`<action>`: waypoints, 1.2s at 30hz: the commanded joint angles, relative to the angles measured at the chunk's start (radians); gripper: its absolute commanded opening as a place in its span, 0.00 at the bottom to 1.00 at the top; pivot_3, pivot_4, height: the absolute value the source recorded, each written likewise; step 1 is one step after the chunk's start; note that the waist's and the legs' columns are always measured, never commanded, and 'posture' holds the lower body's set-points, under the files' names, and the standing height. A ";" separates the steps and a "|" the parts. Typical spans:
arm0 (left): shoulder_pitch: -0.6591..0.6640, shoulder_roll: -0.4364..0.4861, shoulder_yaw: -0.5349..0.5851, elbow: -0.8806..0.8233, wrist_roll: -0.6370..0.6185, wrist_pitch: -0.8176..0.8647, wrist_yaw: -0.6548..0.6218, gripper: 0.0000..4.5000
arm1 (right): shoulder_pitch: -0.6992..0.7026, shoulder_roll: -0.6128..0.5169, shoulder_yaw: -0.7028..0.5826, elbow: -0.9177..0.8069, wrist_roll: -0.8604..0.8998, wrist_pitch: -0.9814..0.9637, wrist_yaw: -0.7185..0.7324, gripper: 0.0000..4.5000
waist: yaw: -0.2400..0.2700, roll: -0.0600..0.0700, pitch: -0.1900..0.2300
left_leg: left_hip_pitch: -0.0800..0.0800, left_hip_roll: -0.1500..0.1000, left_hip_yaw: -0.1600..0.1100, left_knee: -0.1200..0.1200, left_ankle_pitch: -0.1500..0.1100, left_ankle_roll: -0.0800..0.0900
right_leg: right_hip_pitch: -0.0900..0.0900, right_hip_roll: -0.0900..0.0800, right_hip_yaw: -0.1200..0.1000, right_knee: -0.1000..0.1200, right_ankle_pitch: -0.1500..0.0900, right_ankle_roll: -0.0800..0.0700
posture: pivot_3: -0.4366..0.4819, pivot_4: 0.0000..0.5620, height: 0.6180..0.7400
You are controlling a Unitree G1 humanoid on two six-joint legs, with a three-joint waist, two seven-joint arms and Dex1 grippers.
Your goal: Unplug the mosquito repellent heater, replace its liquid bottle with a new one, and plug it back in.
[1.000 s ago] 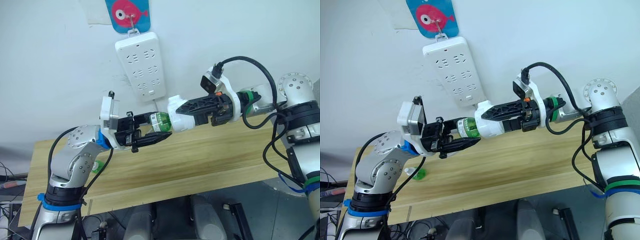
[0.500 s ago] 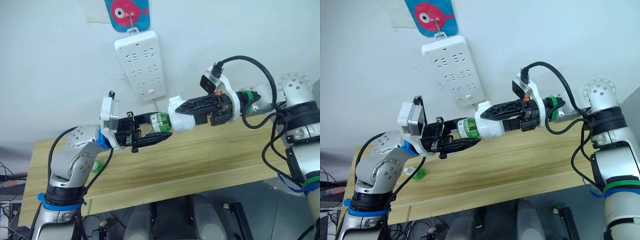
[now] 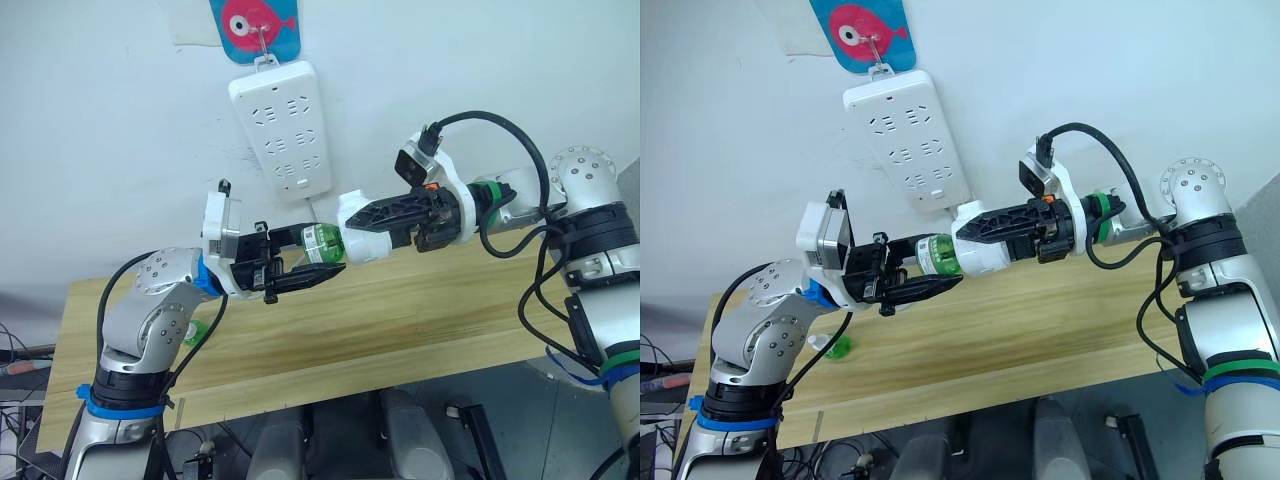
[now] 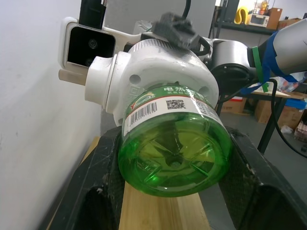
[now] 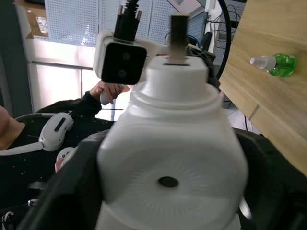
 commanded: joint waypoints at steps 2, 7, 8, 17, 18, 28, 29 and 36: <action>-0.015 -0.008 -0.002 -0.028 -0.004 -0.020 -0.005 0.50 | -0.008 0.005 -0.040 -0.035 0.032 0.009 0.019 0.67 | 0.000 0.000 0.000 | 0.000 0.000 0.000 0.000 0.000 0.000 | 0.000 0.000 0.000 0.000 0.000 0.000 | 0.29 0.56 0.95; -0.015 -0.010 -0.002 -0.029 -0.001 -0.019 0.003 0.50 | -0.007 0.005 -0.044 -0.041 0.032 0.009 0.028 0.67 | 0.000 0.000 0.000 | 0.000 0.000 0.000 0.000 0.000 0.000 | 0.000 0.000 0.000 0.000 0.000 0.000 | 0.29 0.55 0.95; -0.015 -0.009 -0.002 -0.029 -0.002 -0.017 0.002 0.50 | -0.009 0.005 -0.045 -0.042 0.032 0.009 0.031 0.67 | 0.000 0.000 0.000 | 0.000 0.000 0.000 0.000 0.000 0.000 | 0.000 0.000 -0.001 0.000 0.000 0.000 | 0.29 0.55 0.95; -0.015 0.000 -0.002 -0.027 -0.026 0.017 -0.003 0.50 | -0.013 0.016 -0.062 -0.043 0.032 0.009 0.036 0.67 | 0.000 0.000 0.000 | 0.000 0.000 0.000 0.000 0.000 0.000 | 0.000 0.000 -0.001 0.001 0.000 0.000 | 0.29 0.54 0.95; -0.017 -0.001 -0.002 -0.025 -0.025 0.018 -0.003 0.50 | -0.013 0.017 -0.063 -0.044 0.032 0.009 0.035 0.67 | 0.000 0.000 0.000 | 0.000 0.000 0.000 0.000 0.000 0.000 | 0.000 0.000 -0.001 0.001 0.000 0.000 | 0.29 0.54 0.95; -0.023 -0.001 -0.004 -0.014 0.001 0.002 -0.003 0.50 | -0.013 0.018 -0.074 -0.039 0.032 0.009 0.031 0.67 | 0.000 0.000 0.000 | 0.000 0.000 0.001 0.000 0.000 0.000 | 0.000 0.001 -0.001 0.001 0.000 0.000 | 0.29 0.54 0.95; -0.023 -0.002 -0.004 -0.014 0.002 0.000 -0.004 0.50 | -0.013 0.018 -0.074 -0.039 0.032 0.009 0.032 0.67 | 0.000 0.000 0.000 | 0.000 0.000 0.001 0.000 0.000 0.000 | 0.000 0.001 -0.001 0.001 0.000 0.000 | 0.29 0.54 0.95; -0.018 0.005 -0.007 -0.017 0.000 0.004 -0.016 0.50 | -0.013 0.017 -0.071 -0.041 0.032 0.009 0.037 0.67 | 0.000 0.000 0.000 | 0.000 0.000 0.001 0.001 0.000 0.000 | -0.001 0.001 -0.001 0.002 0.000 0.000 | 0.29 0.54 0.95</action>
